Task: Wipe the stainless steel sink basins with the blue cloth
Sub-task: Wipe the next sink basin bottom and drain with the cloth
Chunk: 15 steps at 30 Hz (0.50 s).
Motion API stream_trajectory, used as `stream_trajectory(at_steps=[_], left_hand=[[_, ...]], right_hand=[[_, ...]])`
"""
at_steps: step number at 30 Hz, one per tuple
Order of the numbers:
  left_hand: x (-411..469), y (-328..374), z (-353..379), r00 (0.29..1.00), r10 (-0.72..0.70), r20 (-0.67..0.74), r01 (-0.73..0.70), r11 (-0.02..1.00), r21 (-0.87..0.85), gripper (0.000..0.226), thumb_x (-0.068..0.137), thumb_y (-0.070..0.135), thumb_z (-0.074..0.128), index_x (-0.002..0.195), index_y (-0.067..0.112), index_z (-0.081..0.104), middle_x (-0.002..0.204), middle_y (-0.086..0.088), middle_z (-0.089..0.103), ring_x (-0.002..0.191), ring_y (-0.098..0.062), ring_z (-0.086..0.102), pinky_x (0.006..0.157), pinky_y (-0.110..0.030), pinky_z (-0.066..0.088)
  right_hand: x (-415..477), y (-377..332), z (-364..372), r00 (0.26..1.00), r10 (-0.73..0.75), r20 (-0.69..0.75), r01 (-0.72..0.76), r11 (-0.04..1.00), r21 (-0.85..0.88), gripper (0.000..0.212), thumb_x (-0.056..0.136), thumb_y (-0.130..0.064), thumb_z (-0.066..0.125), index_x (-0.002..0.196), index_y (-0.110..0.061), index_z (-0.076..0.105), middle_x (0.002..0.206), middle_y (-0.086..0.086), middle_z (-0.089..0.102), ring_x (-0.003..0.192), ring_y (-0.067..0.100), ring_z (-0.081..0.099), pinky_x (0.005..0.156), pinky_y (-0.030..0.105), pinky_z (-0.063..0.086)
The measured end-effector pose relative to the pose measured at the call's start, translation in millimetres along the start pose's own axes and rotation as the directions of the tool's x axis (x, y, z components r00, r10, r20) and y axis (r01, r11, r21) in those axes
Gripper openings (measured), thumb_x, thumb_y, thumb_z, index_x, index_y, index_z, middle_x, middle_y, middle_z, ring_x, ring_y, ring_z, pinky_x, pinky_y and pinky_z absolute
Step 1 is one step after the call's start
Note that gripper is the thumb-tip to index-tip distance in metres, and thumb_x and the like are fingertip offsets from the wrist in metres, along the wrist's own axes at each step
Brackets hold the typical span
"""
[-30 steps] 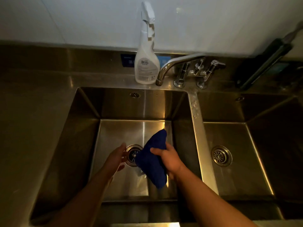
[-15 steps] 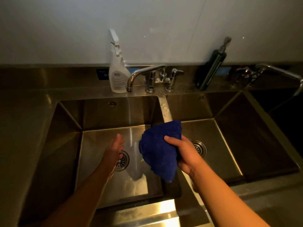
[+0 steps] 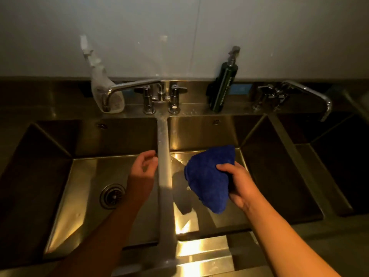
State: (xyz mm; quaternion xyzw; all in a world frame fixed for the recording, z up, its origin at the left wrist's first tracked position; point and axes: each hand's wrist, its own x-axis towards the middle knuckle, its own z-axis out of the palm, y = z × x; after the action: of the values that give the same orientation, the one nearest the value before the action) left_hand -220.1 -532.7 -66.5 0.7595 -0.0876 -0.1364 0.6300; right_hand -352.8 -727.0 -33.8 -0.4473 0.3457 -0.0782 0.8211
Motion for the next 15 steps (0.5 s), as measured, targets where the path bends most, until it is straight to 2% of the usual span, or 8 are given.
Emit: stream_trajectory(at_steps=[1, 4, 8, 12, 15], left_hand=[[-4.4, 2.6, 14.8, 1.0, 0.028, -0.006, -0.027, 0.998, 0.055, 0.023, 0.093, 0.008, 0.055, 0.115, 0.015, 0.059, 0.107, -0.002, 0.06, 0.094, -0.008, 0.058, 0.076, -0.011, 0.044], [-15.7, 7.4, 53.5, 0.991, 0.129, 0.026, -0.131, 0.965, 0.229, 0.026, 0.088, 0.007, 0.062, 0.108, 0.022, 0.059, 0.111, 0.001, 0.056, 0.101, -0.015, 0.054, 0.084, -0.023, 0.041], [-22.2, 5.8, 82.0, 0.95, 0.272, 0.152, -0.312, 0.834, 0.456, 0.03, 0.086, 0.01, 0.066, 0.115, 0.011, 0.061, 0.117, -0.006, 0.057, 0.105, -0.012, 0.05, 0.09, -0.028, 0.039], [-22.5, -0.4, 95.8, 0.953, 0.205, 0.224, -0.292, 0.822, 0.489, 0.031, 0.086, 0.015, 0.066, 0.117, 0.014, 0.062, 0.12, -0.006, 0.058, 0.109, -0.017, 0.054, 0.09, -0.027, 0.038], [-20.4, -10.8, 100.7, 0.962, 0.148, 0.23, -0.246, 0.832, 0.498, 0.034, 0.087, 0.018, 0.065, 0.12, 0.016, 0.061, 0.126, -0.005, 0.056, 0.111, -0.012, 0.051, 0.091, -0.024, 0.037]], right_hand=[[-0.5, -5.5, -14.9, 1.0, 0.004, -0.009, -0.004, 1.0, -0.004, 0.032, 0.084, -0.004, 0.059, 0.115, -0.012, 0.061, 0.102, 0.011, 0.072, 0.1, 0.029, 0.068, 0.077, 0.037, 0.055], [-0.9, -20.1, -54.0, 0.999, 0.012, -0.03, -0.013, 0.999, -0.035, 0.028, 0.086, -0.003, 0.059, 0.113, -0.012, 0.061, 0.099, 0.009, 0.073, 0.1, 0.029, 0.067, 0.075, 0.036, 0.055], [3.6, -29.8, -88.4, 0.998, 0.008, -0.061, -0.014, 0.996, -0.085, 0.028, 0.086, -0.002, 0.059, 0.112, -0.013, 0.061, 0.1, 0.009, 0.071, 0.099, 0.029, 0.066, 0.079, 0.038, 0.055], [13.1, -28.7, -102.8, 0.997, 0.034, -0.065, -0.04, 0.994, -0.097, 0.028, 0.086, -0.002, 0.06, 0.112, -0.013, 0.06, 0.097, 0.008, 0.071, 0.096, 0.028, 0.067, 0.076, 0.037, 0.056], [17.7, -25.2, -107.7, 0.996, 0.025, -0.08, -0.035, 0.992, -0.123, 0.03, 0.085, -0.004, 0.061, 0.114, -0.013, 0.06, 0.103, 0.01, 0.07, 0.099, 0.03, 0.067, 0.079, 0.039, 0.056]])
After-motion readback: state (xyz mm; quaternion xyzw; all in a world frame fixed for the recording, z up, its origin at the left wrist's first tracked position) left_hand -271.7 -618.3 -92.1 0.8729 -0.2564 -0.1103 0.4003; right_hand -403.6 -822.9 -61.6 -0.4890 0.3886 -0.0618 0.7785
